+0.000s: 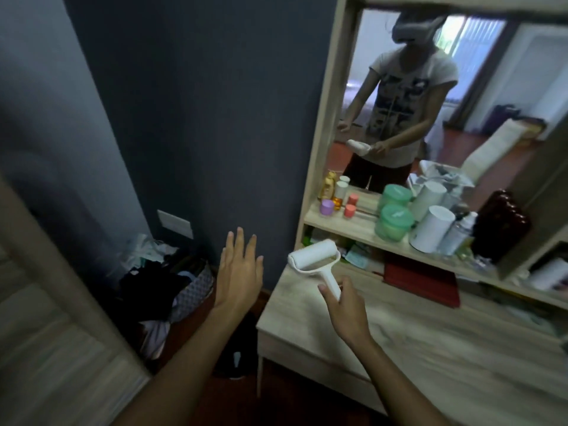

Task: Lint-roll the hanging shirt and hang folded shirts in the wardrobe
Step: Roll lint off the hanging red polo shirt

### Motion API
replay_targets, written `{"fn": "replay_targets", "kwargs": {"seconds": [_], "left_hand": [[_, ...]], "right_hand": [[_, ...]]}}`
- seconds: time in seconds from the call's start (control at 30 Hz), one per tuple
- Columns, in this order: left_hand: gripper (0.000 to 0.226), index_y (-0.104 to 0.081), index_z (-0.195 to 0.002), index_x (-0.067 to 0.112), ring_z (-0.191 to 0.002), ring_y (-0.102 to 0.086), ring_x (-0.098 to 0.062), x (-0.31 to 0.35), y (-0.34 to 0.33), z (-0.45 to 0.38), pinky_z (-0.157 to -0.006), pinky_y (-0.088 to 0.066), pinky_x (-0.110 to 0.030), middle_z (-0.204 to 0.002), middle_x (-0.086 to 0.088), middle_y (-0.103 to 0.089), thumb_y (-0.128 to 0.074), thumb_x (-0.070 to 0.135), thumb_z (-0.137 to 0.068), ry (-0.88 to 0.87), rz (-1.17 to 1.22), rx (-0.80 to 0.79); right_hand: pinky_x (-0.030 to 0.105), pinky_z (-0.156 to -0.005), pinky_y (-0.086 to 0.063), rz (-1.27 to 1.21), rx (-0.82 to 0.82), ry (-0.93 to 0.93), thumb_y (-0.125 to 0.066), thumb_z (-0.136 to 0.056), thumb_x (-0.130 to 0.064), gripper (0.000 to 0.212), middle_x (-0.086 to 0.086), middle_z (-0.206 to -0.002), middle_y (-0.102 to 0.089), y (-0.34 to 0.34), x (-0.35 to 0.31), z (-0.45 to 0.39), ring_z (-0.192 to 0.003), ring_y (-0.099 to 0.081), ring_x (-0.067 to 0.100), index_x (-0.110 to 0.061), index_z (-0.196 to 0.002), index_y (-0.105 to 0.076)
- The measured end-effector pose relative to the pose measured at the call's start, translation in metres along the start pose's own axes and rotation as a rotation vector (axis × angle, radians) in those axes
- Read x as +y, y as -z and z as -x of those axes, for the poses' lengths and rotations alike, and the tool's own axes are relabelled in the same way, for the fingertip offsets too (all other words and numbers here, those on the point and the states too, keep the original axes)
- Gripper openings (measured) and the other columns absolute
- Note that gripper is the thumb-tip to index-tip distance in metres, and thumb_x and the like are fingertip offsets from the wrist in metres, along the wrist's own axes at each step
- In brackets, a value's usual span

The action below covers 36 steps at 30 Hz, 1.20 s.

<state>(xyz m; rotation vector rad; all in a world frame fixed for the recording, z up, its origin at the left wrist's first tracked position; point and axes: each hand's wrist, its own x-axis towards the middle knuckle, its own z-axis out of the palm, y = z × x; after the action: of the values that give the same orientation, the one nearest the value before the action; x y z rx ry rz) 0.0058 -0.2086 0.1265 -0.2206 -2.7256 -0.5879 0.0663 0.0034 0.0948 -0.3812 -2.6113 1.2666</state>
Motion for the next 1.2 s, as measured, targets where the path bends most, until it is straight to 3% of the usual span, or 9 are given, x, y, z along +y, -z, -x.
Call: {"fn": "replay_targets", "kwargs": {"seconds": [0.17,0.2,0.3,0.33,0.57,0.83,0.97,1.1,1.2], "left_hand": [[0.05,-0.05,-0.136,0.004,-0.138,-0.033,-0.04,0.029,-0.069,0.021,-0.108,-0.038,-0.048,-0.147,-0.023,-0.039,-0.055,0.03,-0.094,0.069,-0.105,-0.2],[0.049,-0.05,-0.136,0.005,-0.138,-0.033,-0.041,0.031,-0.082,0.026,-0.108,-0.038,-0.048,-0.146,-0.024,-0.04,-0.048,0.033,-0.096,0.073,-0.137,-0.224],[0.078,-0.032,-0.147,0.009,-0.146,-0.013,-0.036,0.03,-0.113,0.036,-0.118,-0.017,-0.045,-0.155,-0.018,-0.026,0.014,0.043,-0.094,0.065,-0.22,-0.351],[0.081,-0.027,-0.148,0.009,-0.146,-0.011,-0.035,0.029,-0.12,0.038,-0.119,-0.014,-0.044,-0.156,-0.017,-0.024,0.018,0.043,-0.091,0.074,-0.234,-0.353],[0.053,-0.017,-0.151,0.011,-0.148,-0.003,-0.03,0.045,-0.113,0.051,-0.119,-0.017,-0.037,-0.16,-0.016,-0.008,-0.025,0.03,-0.102,0.129,-0.139,-0.445],[0.055,-0.015,-0.151,0.012,-0.148,-0.003,-0.028,0.035,-0.105,0.055,-0.118,-0.013,-0.038,-0.16,-0.015,-0.003,-0.028,0.033,-0.102,0.137,-0.118,-0.467],[0.055,-0.015,-0.151,0.012,-0.148,-0.002,-0.027,0.021,-0.088,0.057,-0.119,-0.011,-0.038,-0.16,-0.015,-0.001,-0.028,0.033,-0.103,0.167,-0.11,-0.429],[0.055,-0.017,-0.151,0.011,-0.148,-0.002,-0.027,-0.001,-0.067,0.064,-0.12,-0.011,-0.039,-0.16,-0.015,-0.004,-0.029,0.034,-0.102,0.198,-0.101,-0.366],[0.055,-0.018,-0.151,0.013,-0.148,-0.002,-0.027,-0.024,-0.049,0.069,-0.12,-0.011,-0.04,-0.16,-0.013,-0.004,-0.029,0.035,-0.102,0.251,-0.105,-0.344]], "right_hand": [[0.03,-0.051,-0.035,0.141,-0.075,-0.156,-0.055,-0.093,-0.043,0.028,-0.002,-0.076,-0.059,0.004,0.084,-0.013,-0.065,-0.054,0.016,-0.017,-0.091,-0.045],[0.031,-0.052,-0.035,0.154,-0.101,-0.178,-0.054,-0.093,-0.043,0.028,-0.001,-0.076,-0.06,0.003,0.097,-0.015,-0.065,-0.055,0.017,-0.016,-0.09,-0.045],[0.028,-0.051,-0.034,0.177,-0.164,-0.198,-0.054,-0.094,-0.04,0.03,0.003,-0.079,-0.06,-0.001,0.126,-0.022,-0.064,-0.053,0.017,-0.013,-0.088,-0.044],[0.027,-0.05,-0.033,0.186,-0.181,-0.205,-0.053,-0.095,-0.039,0.029,0.005,-0.08,-0.06,-0.003,0.134,-0.023,-0.063,-0.051,0.016,-0.012,-0.089,-0.044],[0.031,-0.065,-0.036,0.162,-0.287,-0.337,-0.052,-0.095,-0.04,0.028,0.007,-0.094,-0.059,-0.019,0.16,-0.03,-0.08,-0.056,0.022,-0.013,-0.098,-0.043],[0.035,-0.069,-0.042,0.252,-0.35,-0.341,-0.054,-0.093,-0.041,0.039,0.015,-0.102,-0.061,-0.028,0.171,-0.036,-0.088,-0.06,0.029,-0.004,-0.104,-0.051],[0.043,-0.081,-0.05,0.345,-0.314,-0.326,-0.057,-0.09,-0.044,0.046,0.021,-0.106,-0.062,-0.032,0.166,-0.035,-0.095,-0.06,0.036,-0.001,-0.108,-0.055],[0.048,-0.097,-0.04,0.307,-0.12,-0.306,-0.06,-0.09,-0.036,0.058,0.025,-0.137,-0.041,-0.036,0.125,-0.028,-0.122,-0.044,0.043,0.0,-0.132,-0.043],[0.049,-0.107,-0.034,0.311,-0.14,-0.158,-0.055,-0.092,-0.04,0.067,0.018,-0.155,-0.024,-0.06,0.083,-0.024,-0.137,-0.031,0.04,-0.008,-0.146,-0.032]]}}
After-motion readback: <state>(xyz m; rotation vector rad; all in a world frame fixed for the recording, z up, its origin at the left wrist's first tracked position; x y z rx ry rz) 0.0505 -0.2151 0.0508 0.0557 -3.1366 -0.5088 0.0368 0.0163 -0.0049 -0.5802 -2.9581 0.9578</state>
